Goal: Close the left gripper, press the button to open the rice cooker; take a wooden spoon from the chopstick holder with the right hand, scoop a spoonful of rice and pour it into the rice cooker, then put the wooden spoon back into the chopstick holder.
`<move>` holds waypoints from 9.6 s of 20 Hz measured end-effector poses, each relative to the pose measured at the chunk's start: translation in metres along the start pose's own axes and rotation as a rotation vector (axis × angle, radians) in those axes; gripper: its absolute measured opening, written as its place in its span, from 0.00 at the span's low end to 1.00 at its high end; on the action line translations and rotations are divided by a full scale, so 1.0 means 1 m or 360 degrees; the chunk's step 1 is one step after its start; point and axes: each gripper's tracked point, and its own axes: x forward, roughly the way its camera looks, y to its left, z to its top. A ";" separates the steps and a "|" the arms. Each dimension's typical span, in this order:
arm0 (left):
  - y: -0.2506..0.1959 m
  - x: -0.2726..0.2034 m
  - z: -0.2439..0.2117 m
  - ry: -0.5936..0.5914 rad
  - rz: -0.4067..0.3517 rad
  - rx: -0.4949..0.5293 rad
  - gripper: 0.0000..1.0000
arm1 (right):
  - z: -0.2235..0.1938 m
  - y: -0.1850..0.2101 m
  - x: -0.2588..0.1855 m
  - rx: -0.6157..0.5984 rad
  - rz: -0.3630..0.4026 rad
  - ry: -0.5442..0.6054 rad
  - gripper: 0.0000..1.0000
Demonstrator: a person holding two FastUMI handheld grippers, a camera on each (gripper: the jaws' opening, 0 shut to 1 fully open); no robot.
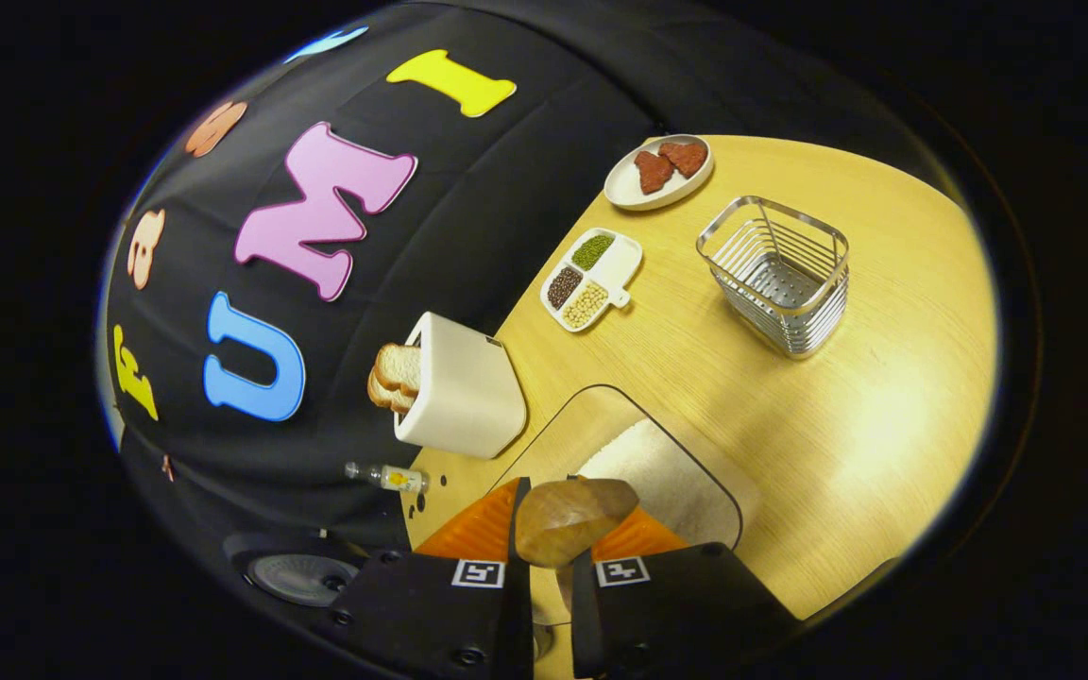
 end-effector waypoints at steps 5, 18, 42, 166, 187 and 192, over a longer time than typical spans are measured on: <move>0.002 -0.008 -0.001 -0.0013 -0.0030 0.0007 0.95 | 0.010 0.014 -0.018 0.0128 0.0047 -0.0037 0.21; 0.023 -0.008 0.026 -0.0152 -0.0042 -0.0103 0.96 | -0.033 0.138 -0.041 0.0252 0.0347 0.0114 0.20; 0.085 -0.014 0.016 -0.0140 0.0130 -0.0173 0.95 | -0.257 0.269 -0.046 -0.1266 0.0885 0.0237 0.20; -0.024 0.099 0.141 -0.0121 0.0379 0.0200 0.99 | 0.030 -0.036 -0.230 -0.1619 0.0106 -0.0518 0.99; -0.015 0.102 -0.011 -0.0111 0.0475 0.0229 1.00 | 0.054 -0.107 -0.224 -0.1593 0.0103 -0.0269 0.99; -0.015 0.104 -0.019 -0.0083 0.0398 0.0223 1.00 | 0.063 -0.117 -0.228 -0.1596 0.0107 -0.0268 0.99</move>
